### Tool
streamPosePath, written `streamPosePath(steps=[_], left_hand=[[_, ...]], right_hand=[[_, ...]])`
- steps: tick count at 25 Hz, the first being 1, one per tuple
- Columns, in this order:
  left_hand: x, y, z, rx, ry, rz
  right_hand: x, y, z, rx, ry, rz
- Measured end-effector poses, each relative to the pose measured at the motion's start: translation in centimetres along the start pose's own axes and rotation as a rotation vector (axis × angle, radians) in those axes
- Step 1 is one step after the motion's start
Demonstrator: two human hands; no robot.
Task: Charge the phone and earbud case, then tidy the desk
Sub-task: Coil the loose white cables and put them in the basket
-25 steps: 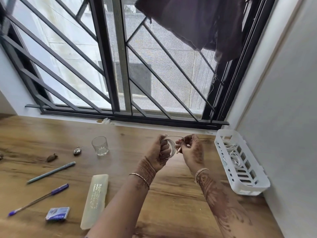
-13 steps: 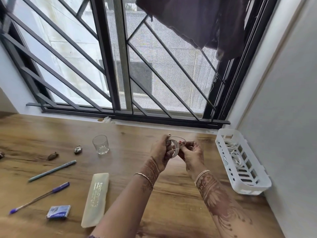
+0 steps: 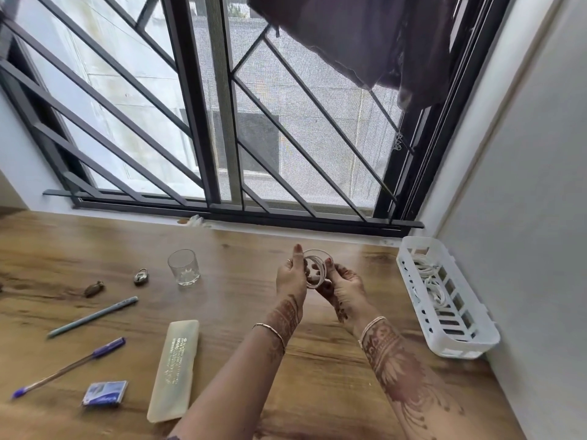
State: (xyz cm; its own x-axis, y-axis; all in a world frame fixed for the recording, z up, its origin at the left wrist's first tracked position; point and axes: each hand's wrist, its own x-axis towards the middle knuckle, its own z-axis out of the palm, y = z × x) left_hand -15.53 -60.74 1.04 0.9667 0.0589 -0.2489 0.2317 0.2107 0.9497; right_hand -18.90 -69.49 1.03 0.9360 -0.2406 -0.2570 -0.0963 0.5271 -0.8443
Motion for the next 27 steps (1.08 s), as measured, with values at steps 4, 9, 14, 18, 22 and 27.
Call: streamPosePath(steps=[4, 9, 14, 18, 22, 27], left_hand=[[0.6, -0.6, -0.5, 0.154, 0.041, 0.073], [0.7, -0.6, -0.7, 0.289, 0.094, 0.153], [1.0, -1.0, -1.0, 0.373, 0.139, 0.19], [1.1, -1.4, -1.1, 0.371, 0.082, 0.214], [1.4, -2.3, -1.4, 0.378, 0.008, 0.288], [1.4, -2.0, -1.6, 0.372, -0.066, 0.328]], right_hand=[[-0.5, -0.4, 0.0, -0.117, -0.07, 0.117], [-1.2, -1.0, -0.8, -0.11, -0.266, 0.243], [-1.0, 0.4, -0.7, -0.131, -0.259, 0.105], [-0.2, 1.2, -0.4, -0.143, -0.077, -0.027], [0.4, 1.4, -0.4, -0.253, -0.001, -0.161], [0.5, 1.0, -0.6, -0.324, 0.027, -0.206]])
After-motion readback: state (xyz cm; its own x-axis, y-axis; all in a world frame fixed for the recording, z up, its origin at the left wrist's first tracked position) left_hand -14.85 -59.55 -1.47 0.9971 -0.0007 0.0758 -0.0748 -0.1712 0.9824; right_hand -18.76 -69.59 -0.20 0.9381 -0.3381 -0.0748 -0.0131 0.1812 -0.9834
